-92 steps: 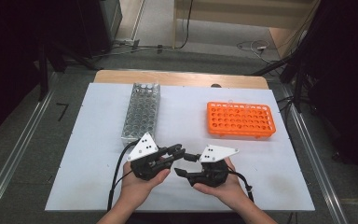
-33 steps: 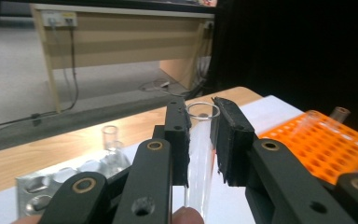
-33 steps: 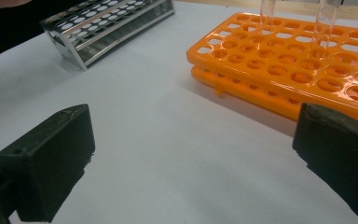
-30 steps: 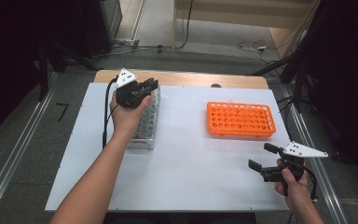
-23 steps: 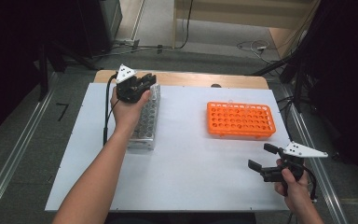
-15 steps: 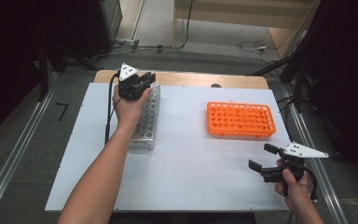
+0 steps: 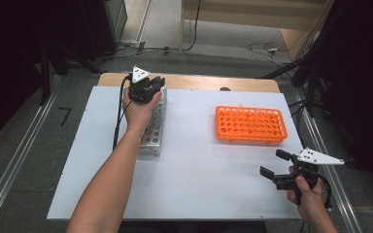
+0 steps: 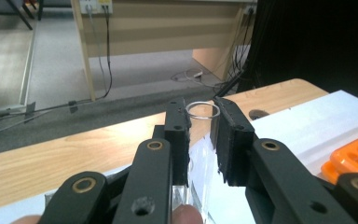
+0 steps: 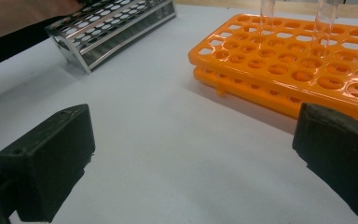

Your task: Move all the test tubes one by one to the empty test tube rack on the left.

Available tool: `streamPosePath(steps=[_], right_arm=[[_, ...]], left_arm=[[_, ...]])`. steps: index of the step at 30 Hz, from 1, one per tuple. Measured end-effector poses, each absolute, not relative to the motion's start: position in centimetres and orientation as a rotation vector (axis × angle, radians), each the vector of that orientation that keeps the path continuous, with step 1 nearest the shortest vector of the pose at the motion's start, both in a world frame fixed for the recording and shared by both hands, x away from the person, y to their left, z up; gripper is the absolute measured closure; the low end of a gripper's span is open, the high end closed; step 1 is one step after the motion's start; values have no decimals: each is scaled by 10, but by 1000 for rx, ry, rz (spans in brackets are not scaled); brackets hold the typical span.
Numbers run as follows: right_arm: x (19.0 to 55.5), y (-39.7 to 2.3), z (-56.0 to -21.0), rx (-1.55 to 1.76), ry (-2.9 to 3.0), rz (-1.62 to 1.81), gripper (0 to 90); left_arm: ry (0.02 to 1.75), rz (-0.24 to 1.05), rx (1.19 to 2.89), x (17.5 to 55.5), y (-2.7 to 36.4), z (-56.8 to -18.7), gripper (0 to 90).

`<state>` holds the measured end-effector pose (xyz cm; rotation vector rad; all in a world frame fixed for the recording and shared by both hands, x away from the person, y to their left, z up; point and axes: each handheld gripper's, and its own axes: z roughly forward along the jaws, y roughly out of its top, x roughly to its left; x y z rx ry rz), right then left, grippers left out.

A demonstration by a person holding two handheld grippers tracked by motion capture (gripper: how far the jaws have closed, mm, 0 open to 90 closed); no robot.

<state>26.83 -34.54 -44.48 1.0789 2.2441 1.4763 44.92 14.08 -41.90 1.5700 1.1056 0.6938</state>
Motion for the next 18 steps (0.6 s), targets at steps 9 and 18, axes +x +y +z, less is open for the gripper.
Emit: streamPosePath(steps=[9, 18], right_arm=[[268, -346, -444, 1084, 2241, 1480, 0], [268, -345, -443, 1078, 2238, 1485, 0]], left_arm=[[1146, 664, 1616, 450, 140, -422, 756], [1170, 643, 1669, 449, 138, -425, 754]])
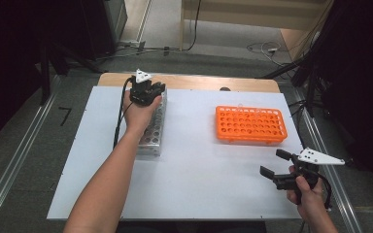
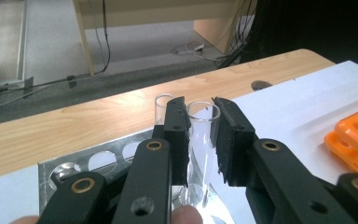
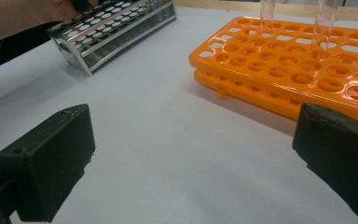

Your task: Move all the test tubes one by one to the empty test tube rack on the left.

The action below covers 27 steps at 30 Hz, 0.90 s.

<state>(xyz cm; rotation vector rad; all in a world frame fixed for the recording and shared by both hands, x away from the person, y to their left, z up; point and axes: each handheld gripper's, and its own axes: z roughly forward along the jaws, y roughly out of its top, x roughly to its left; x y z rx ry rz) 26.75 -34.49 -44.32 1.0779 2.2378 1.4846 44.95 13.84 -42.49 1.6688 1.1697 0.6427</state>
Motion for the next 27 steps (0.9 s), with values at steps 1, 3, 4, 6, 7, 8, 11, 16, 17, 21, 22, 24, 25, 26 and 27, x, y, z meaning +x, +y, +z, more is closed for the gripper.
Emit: streamPosePath(steps=[1, 3, 4, 6, 7, 8, 11, 16, 17, 21, 22, 24, 25, 26, 27], right_arm=[[267, -345, -443, 1078, 2238, 1483, 0], [267, -345, -443, 1083, 2238, 1481, 0], [268, -345, -443, 1082, 2238, 1481, 0], [268, -345, -444, 1081, 2239, 1481, 0], [268, -345, -444, 1081, 2239, 1481, 0], [268, -345, -444, 1077, 2239, 1482, 0], [268, -345, -444, 1077, 2239, 1480, 0], [268, -345, -443, 1083, 2235, 1478, 0], [268, -345, -443, 1082, 2236, 1478, 0], [268, -345, -443, 1082, 2237, 1478, 0], [268, -345, -443, 1083, 2236, 1478, 0], [268, -345, -443, 1083, 2237, 1476, 0], [268, -345, -444, 1081, 2237, 1477, 0], [268, -345, -444, 1082, 2238, 1477, 0], [268, -345, -444, 1082, 2238, 1477, 0]], left_arm=[[1172, 638, 1672, 450, 139, -425, 754], [1172, 641, 1674, 449, 138, -425, 754], [1169, 642, 1678, 449, 138, -425, 754], [1167, 643, 1683, 449, 137, -425, 753], [1166, 641, 1685, 449, 137, -425, 753], [1167, 640, 1687, 449, 137, -425, 751], [1167, 644, 1694, 448, 135, -424, 743], [1171, 664, 1718, 445, 134, -422, 744], [1177, 661, 1717, 445, 134, -421, 743], [1188, 668, 1721, 444, 134, -420, 736], [1185, 666, 1724, 443, 133, -420, 732], [1180, 669, 1732, 443, 133, -420, 722], [1181, 670, 1735, 443, 133, -420, 722], [1182, 667, 1736, 442, 133, -419, 721], [1181, 657, 1733, 442, 133, -419, 717]])
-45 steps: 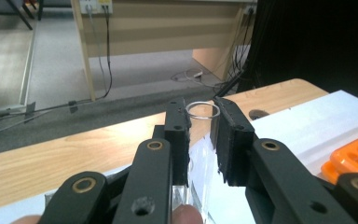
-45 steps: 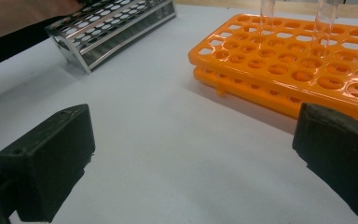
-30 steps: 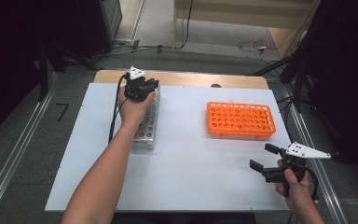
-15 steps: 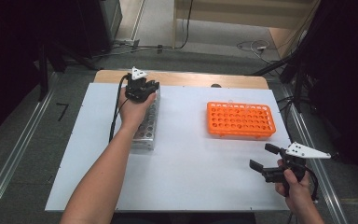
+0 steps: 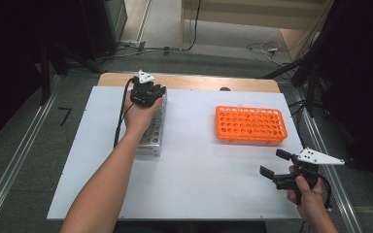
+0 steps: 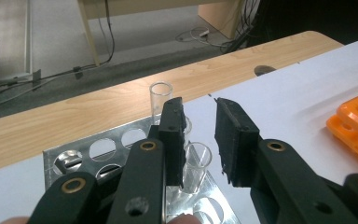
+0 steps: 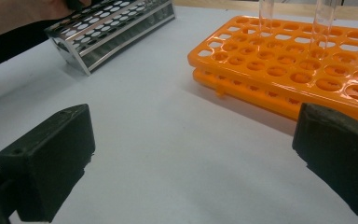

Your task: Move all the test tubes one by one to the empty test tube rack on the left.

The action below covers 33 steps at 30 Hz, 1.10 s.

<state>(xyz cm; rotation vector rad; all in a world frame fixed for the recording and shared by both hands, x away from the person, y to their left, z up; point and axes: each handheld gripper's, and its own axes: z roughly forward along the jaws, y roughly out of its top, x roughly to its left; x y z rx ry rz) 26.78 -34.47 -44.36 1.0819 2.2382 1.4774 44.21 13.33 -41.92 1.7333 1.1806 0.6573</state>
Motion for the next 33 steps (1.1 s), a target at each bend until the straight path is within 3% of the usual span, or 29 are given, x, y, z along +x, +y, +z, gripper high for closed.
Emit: streamPosePath(steps=[4, 12, 21, 24, 33], right_arm=[[268, -344, -444, 1077, 2243, 1477, 0], [269, -341, -445, 1074, 2256, 1475, 0], [271, -335, -441, 1069, 2264, 1470, 0], [272, -332, -441, 1066, 2268, 1458, 0], [279, -329, -438, 1081, 2258, 1438, 0]], left_arm=[[1185, 642, 1712, 439, 136, -417, 664], [1182, 524, 1624, 422, 148, -407, 350], [1107, 467, 1652, 386, 151, -401, 46], [1078, 458, 1665, 374, 151, -400, 0], [1013, 446, 1665, 338, 148, -397, 0]])
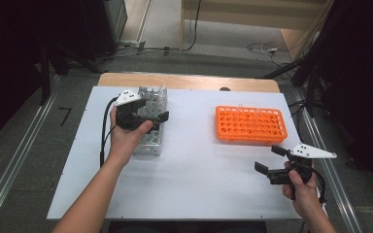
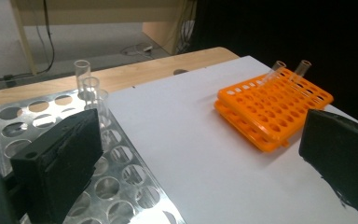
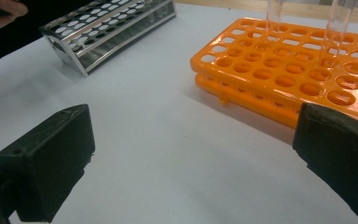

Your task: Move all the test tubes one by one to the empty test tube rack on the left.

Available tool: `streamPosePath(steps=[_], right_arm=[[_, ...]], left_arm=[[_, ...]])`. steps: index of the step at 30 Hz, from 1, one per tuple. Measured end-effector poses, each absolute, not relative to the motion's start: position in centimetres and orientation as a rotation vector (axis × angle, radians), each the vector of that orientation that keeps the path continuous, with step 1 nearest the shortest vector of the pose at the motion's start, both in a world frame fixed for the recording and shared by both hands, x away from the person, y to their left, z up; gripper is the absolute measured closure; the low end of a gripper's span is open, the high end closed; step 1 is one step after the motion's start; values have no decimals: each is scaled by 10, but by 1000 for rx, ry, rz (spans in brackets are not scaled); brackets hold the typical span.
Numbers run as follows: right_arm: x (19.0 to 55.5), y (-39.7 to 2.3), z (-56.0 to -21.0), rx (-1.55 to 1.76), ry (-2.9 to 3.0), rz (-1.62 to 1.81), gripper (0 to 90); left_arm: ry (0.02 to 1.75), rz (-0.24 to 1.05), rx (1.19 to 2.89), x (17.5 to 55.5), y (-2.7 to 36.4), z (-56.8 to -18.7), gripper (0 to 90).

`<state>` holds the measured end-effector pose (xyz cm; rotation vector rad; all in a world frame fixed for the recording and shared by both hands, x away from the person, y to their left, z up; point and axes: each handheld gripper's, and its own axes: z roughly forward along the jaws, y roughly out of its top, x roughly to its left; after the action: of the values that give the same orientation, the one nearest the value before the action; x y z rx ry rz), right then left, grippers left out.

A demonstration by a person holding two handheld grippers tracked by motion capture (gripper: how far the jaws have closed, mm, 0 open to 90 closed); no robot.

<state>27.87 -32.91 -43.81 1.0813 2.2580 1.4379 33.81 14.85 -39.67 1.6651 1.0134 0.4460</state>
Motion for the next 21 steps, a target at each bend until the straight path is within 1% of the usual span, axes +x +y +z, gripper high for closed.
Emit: streamPosePath(steps=[10, 21], right_arm=[[293, -326, -431, 1095, 2234, 1420, 0], [312, -319, -423, 1099, 2219, 1407, 0]], left_arm=[[974, 462, 1641, 301, 155, -394, 0], [970, 466, 1627, 270, 165, -402, 0]])
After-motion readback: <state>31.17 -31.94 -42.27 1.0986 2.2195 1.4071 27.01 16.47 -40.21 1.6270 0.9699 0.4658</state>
